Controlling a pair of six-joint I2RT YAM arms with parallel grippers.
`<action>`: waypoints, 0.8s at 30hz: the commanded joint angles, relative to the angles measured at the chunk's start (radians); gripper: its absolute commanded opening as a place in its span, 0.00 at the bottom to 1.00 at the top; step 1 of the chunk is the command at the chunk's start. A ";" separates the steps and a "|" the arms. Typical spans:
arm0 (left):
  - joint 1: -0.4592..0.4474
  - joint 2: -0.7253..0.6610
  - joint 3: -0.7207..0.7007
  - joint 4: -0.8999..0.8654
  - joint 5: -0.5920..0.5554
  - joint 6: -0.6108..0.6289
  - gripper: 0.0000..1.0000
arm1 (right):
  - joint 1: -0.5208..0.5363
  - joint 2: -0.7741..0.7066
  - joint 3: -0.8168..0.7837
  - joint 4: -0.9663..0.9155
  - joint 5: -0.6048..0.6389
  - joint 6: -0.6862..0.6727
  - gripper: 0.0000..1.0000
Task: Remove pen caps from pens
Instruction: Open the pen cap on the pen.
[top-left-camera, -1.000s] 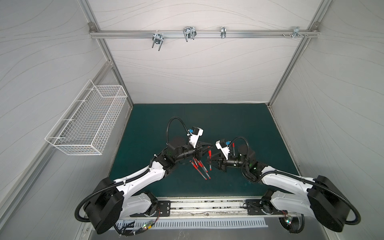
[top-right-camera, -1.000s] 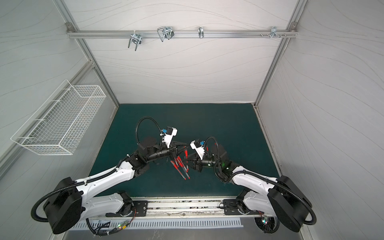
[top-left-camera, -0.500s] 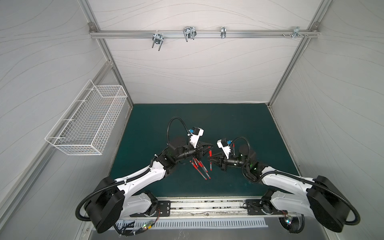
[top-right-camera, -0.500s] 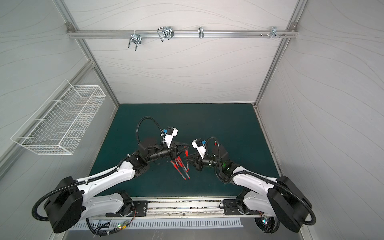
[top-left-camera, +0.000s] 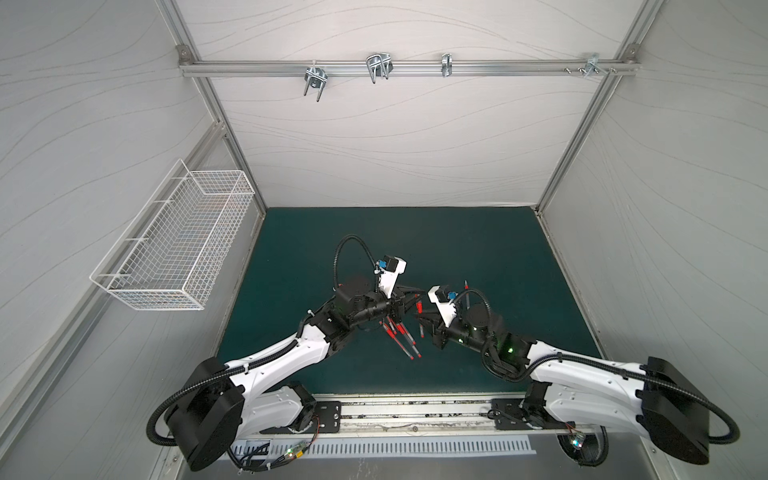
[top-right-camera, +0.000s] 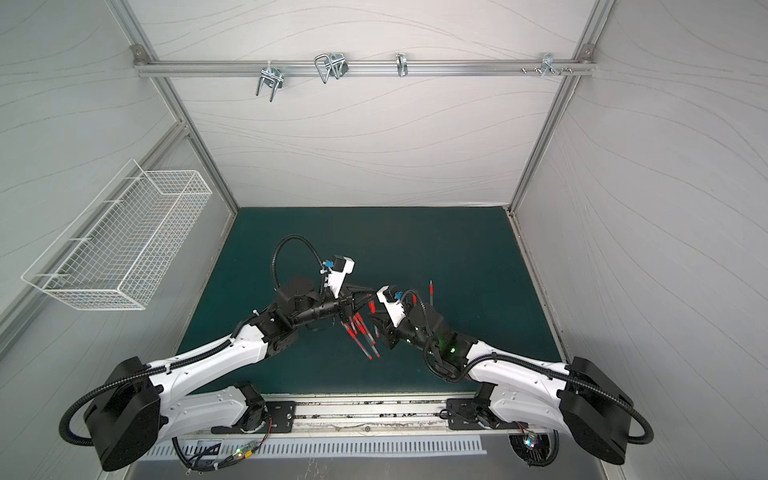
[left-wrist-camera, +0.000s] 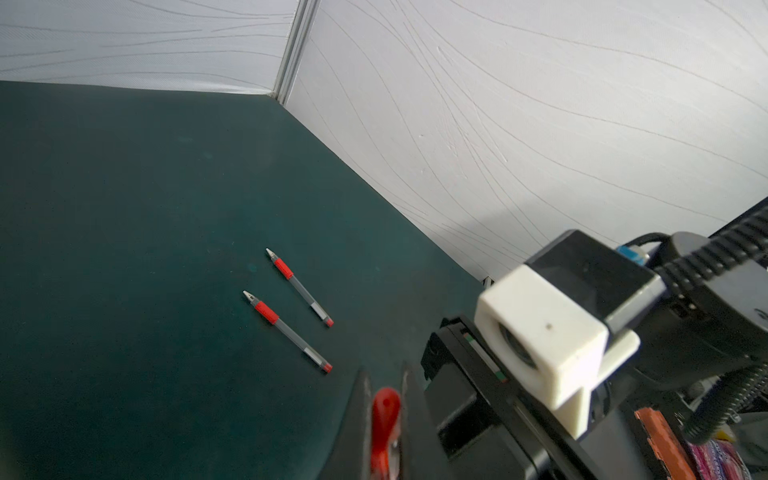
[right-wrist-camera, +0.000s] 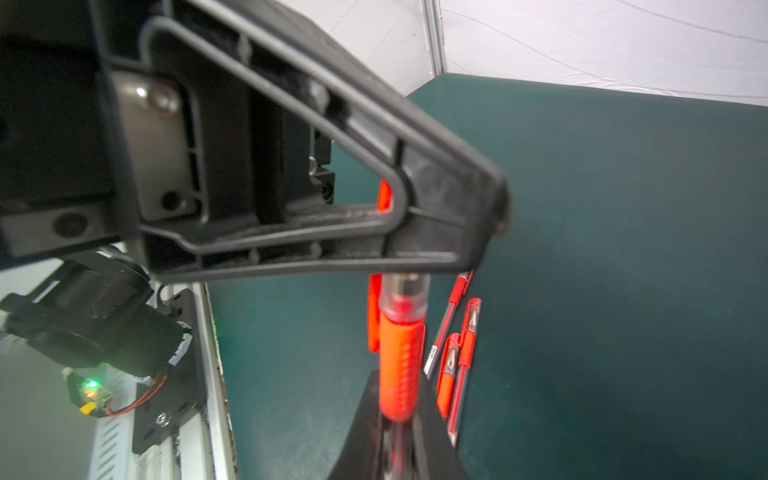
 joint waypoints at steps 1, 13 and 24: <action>0.013 -0.010 0.006 0.022 -0.062 0.003 0.00 | -0.023 0.014 0.015 -0.019 -0.094 -0.043 0.00; 0.081 -0.046 -0.042 0.086 -0.058 -0.062 0.00 | -0.259 0.200 0.002 0.216 -0.739 0.144 0.00; 0.093 -0.077 -0.062 0.057 -0.204 -0.105 0.00 | 0.040 0.157 0.137 -0.194 0.025 -0.095 0.00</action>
